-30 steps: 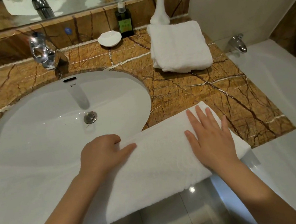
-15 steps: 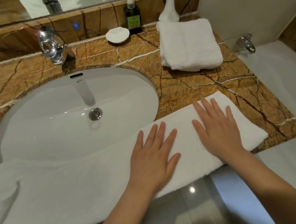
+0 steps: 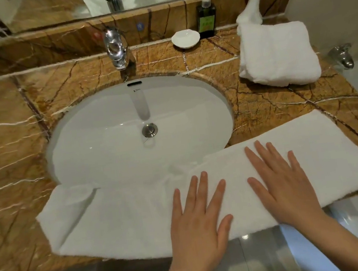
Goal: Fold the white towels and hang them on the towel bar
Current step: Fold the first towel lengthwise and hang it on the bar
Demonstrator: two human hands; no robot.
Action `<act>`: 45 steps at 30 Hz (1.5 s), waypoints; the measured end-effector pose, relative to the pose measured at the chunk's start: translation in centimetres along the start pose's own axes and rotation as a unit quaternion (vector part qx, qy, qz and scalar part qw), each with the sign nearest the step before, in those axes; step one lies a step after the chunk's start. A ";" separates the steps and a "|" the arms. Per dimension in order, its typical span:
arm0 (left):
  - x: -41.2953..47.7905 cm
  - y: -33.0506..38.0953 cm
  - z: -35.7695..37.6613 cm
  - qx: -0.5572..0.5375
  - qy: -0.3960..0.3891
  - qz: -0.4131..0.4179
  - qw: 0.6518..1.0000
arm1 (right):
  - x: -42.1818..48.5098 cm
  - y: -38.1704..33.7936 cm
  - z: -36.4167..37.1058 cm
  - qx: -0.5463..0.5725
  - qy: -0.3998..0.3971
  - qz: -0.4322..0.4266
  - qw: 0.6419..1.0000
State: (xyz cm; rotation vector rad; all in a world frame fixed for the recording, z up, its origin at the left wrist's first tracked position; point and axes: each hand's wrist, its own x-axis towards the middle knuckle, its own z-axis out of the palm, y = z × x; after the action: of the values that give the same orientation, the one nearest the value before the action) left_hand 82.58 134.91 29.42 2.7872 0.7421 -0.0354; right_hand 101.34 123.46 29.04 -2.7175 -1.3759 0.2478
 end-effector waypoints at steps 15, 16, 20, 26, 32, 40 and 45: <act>6.9 -16.4 -4.6 -0.298 -0.227 -0.132 0.918 | 4.2 -8.1 -3.5 0.181 -0.013 -0.148 0.972; 7.2 -17.0 -4.5 -0.340 -0.270 -0.137 0.890 | 4.8 -8.8 -3.3 0.176 -0.036 -0.145 0.973; 8.4 -18.4 -5.0 -0.396 -0.377 -0.197 0.814 | 6.0 -9.9 -2.7 0.186 -0.032 -0.130 0.973; 7.7 -19.2 -5.3 -0.197 -0.353 -0.183 0.896 | 4.8 -9.3 -1.2 0.180 0.037 -0.150 0.971; 2.0 -19.3 -5.6 0.019 -0.112 -0.123 0.986 | 4.2 -9.3 -0.7 0.143 0.053 -0.171 0.973; -3.2 -18.5 -4.1 0.004 0.018 -0.202 0.979 | 3.6 -9.7 -0.8 0.161 0.082 -0.155 0.971; -3.8 -17.9 -4.7 -0.016 0.058 -0.179 0.982 | 3.4 -9.1 -0.9 0.186 0.103 -0.143 0.967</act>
State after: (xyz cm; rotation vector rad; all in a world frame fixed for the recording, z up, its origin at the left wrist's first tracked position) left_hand 70.25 149.24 30.04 2.6062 1.2524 0.0737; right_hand 96.25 131.57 30.97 -2.1481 -1.4644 0.1749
